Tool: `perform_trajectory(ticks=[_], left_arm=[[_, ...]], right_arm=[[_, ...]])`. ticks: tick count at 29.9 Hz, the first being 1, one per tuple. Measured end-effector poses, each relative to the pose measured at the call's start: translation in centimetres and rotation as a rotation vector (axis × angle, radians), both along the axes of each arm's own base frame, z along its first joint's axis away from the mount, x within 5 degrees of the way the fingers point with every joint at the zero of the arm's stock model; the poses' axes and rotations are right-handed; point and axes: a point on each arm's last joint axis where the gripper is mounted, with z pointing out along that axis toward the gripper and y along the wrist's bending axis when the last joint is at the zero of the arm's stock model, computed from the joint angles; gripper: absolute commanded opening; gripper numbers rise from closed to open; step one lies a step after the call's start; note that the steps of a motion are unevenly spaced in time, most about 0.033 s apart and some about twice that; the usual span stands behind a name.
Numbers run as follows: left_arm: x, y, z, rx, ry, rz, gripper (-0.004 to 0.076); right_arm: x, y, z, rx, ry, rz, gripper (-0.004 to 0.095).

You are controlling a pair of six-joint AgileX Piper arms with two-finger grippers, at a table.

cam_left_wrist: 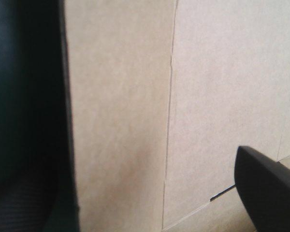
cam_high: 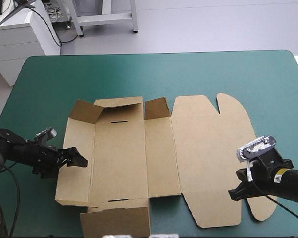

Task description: Fold the box

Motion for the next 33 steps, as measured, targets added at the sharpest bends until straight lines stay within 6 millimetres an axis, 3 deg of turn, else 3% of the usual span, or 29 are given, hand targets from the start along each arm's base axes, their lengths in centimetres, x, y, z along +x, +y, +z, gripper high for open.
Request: perform_trajectory(ticks=[4,7,18,33], left_arm=[[0.1,-0.8,0.0,0.000,0.018,-0.012,0.0702],[0.1,-1.1,-0.1,0.005,0.045,0.002,0.0613],[-0.1,-1.0,-0.3,0.031,0.083,0.020,-0.0012],[-0.1,-1.3,0.0,-0.007,0.031,-0.045,-0.0008]], right_arm=[[0.0,0.0,0.0,0.000,0.000,0.000,-0.0019],[0.0,0.0,0.0,0.000,0.000,0.000,-0.0019],[0.0,0.0,0.0,0.000,0.000,0.000,-0.0019],[0.2,0.0,0.1,0.007,-0.026,-0.006,-0.0019]])
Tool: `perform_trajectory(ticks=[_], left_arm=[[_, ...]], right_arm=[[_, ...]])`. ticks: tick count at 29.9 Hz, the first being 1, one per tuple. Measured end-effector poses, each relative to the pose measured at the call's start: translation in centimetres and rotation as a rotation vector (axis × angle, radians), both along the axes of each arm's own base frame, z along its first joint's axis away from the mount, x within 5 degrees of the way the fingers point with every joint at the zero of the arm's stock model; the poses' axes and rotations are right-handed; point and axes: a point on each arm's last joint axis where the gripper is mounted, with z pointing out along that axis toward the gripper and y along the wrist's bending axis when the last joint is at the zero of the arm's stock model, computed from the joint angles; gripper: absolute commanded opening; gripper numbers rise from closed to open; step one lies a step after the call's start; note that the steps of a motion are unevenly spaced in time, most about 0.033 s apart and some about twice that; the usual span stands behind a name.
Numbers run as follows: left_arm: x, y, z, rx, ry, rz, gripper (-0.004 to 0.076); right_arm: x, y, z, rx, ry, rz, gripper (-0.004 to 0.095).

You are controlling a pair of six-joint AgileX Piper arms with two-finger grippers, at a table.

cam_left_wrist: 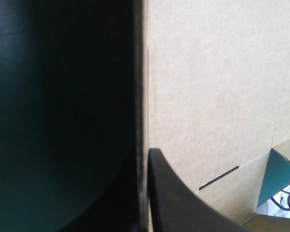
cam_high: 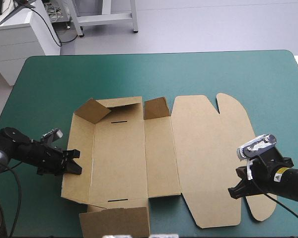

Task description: Fold the box

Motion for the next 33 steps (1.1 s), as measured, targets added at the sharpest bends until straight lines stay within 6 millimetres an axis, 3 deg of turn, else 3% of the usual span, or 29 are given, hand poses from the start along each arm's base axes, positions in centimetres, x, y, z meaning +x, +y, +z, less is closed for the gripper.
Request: perform_trajectory(ticks=[6,11,14,19,24,33], left_arm=[[0.8,0.3,1.0,0.020,-0.051,-0.012,-0.0008],[3.0,0.8,4.2,0.059,-0.194,-0.032,-0.0008],[4.4,0.1,6.6,0.111,-0.290,-0.092,-0.0008],[5.8,-3.4,10.1,0.288,-0.413,-0.329,-0.0008],[6.6,-8.1,12.3,0.506,-0.481,-0.547,-0.0008],[6.0,-16.1,14.5,0.723,-0.739,-0.827,-0.0008]], right_arm=[[0.3,0.0,0.3,0.012,-0.043,-0.010,-0.0019],[0.4,-0.1,1.2,0.009,-0.083,-0.014,-0.0019],[0.3,-0.2,2.9,0.007,-0.144,-0.018,-0.0019],[-0.2,-0.5,6.4,0.014,-0.264,-0.025,-0.0019],[-1.1,-0.9,9.9,0.023,-0.387,-0.036,-0.0019],[-2.4,-1.3,12.4,0.025,-0.456,-0.039,-0.0019]])
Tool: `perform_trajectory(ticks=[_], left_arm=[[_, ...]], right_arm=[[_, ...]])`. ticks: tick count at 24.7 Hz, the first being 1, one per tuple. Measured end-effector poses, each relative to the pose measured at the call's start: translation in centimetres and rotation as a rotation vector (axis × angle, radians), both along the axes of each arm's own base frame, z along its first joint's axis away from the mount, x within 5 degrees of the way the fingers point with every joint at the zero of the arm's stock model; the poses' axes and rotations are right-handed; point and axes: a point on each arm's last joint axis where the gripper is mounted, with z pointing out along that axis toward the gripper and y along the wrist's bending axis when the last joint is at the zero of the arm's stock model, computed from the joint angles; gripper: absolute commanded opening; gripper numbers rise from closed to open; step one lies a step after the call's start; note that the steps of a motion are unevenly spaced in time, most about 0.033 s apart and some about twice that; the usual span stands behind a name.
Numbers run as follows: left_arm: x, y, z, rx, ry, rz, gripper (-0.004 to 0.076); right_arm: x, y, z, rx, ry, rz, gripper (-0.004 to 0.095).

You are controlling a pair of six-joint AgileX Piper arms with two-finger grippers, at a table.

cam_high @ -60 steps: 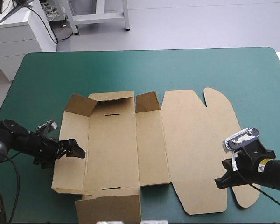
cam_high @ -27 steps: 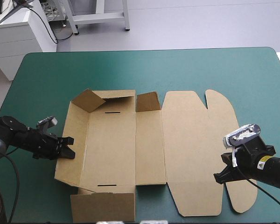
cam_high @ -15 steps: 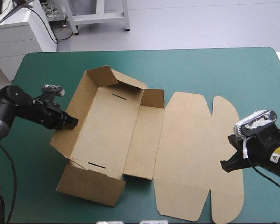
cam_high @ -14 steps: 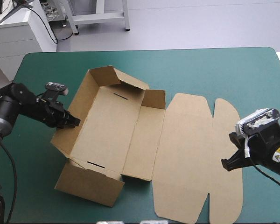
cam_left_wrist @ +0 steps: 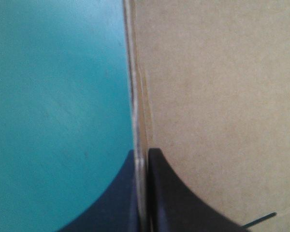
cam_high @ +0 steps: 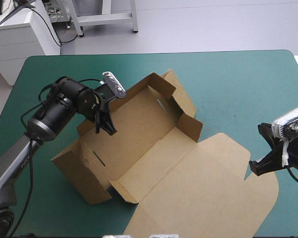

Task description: Fold the box

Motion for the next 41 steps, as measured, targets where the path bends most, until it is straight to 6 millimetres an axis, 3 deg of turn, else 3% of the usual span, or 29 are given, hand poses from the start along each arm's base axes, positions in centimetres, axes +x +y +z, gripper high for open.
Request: perform_trajectory(ticks=[10,16,20,22,27,32,37,41], left_arm=[[-1.6,-6.7,1.9,0.066,-0.377,-0.297,-0.0008],[-1.9,-8.2,2.7,0.132,-0.560,-0.394,-0.0008],[-1.8,-8.4,0.9,0.161,-0.588,-0.440,-0.0009],[-2.0,-8.4,-0.9,0.183,-0.595,-0.465,-0.0008],[-4.3,-8.1,-3.4,0.271,-0.742,-0.580,-0.0008],[-5.3,-7.2,-5.0,0.283,-0.825,-0.619,-0.0008],[-6.8,-6.3,-4.5,0.224,-0.883,-0.657,-0.0008],[-7.5,-5.9,-3.8,0.192,-0.907,-0.674,-0.0008]], right_arm=[[-0.1,-0.1,-0.1,-0.010,0.017,-0.003,-0.0019],[0.0,-0.3,-0.1,-0.015,0.018,-0.026,-0.0019],[0.0,-0.3,-0.1,-0.011,0.017,-0.032,-0.0008],[0.0,-0.3,0.0,-0.006,0.003,-0.034,0.0047],[0.1,-0.3,0.0,0.012,0.004,-0.043,0.0294],[0.1,-0.3,0.0,0.048,0.017,-0.062,0.0378],[0.2,-0.3,0.2,0.081,0.012,-0.077,0.0463],[1.2,0.0,0.3,0.082,0.029,-0.080,0.0618]])
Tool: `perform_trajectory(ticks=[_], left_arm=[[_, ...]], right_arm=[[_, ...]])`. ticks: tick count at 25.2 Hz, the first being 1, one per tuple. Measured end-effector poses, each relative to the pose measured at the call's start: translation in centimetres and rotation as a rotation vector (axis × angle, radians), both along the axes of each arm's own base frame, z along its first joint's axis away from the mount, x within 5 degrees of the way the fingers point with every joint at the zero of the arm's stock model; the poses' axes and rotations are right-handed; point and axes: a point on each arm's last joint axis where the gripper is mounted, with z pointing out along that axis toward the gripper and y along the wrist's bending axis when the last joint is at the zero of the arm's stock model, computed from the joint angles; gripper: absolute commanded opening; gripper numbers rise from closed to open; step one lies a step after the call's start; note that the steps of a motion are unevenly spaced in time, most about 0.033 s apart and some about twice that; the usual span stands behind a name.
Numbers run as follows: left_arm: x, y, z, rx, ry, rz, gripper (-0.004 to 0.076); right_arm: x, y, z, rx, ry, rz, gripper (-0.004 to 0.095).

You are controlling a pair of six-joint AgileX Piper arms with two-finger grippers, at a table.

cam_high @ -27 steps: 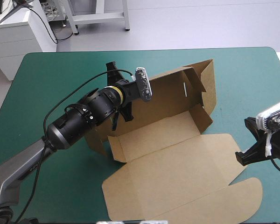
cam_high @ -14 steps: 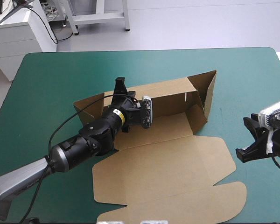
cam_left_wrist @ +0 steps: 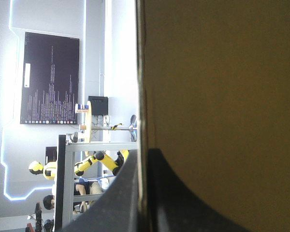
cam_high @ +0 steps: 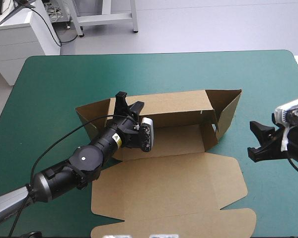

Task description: Fold the box

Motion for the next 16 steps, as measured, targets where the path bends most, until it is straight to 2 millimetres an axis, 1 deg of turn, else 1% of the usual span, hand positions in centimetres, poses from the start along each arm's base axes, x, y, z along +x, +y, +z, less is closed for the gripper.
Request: perform_trajectory(ticks=[2,4,9,10,11,12,13,14,15,16], left_arm=[[-0.1,0.0,0.0,-0.002,0.003,-0.006,-0.0008],[-0.1,0.0,-0.1,-0.002,0.007,-0.012,-0.0008],[-0.2,-0.2,-0.1,-0.004,0.011,-0.032,-0.0008],[-0.2,-0.2,-0.1,-0.004,0.010,-0.034,-0.0008],[-0.3,-0.1,-0.4,0.003,0.014,-0.037,-0.0008],[-0.4,0.0,-0.6,0.010,0.016,-0.039,-0.0008],[-0.5,0.1,-1.3,0.032,0.026,-0.040,-0.0008],[-0.6,0.2,-1.7,0.043,0.032,-0.040,-0.0008],[-0.8,0.4,-2.4,0.059,0.045,-0.041,-0.0008],[-0.8,0.4,-2.6,0.063,0.047,-0.040,-0.0008]], right_arm=[[1.0,0.2,0.1,-0.004,0.017,0.000,0.0706],[2.2,0.5,0.3,-0.018,0.034,-0.002,0.0767],[6.0,0.8,0.6,-0.055,0.072,-0.053,0.0779],[7.0,0.9,0.7,-0.061,0.078,-0.069,0.0779],[8.9,1.3,1.0,-0.044,0.096,-0.080,0.0779],[9.8,1.5,1.3,-0.038,0.099,-0.089,0.0779],[11.7,2.0,1.8,-0.012,0.108,-0.099,0.0779],[12.7,2.2,2.1,-0.006,0.109,-0.107,0.0779],[14.5,2.6,2.1,-0.003,0.130,-0.112,0.0779],[15.4,2.8,2.4,-0.002,0.136,-0.115,0.0779]])
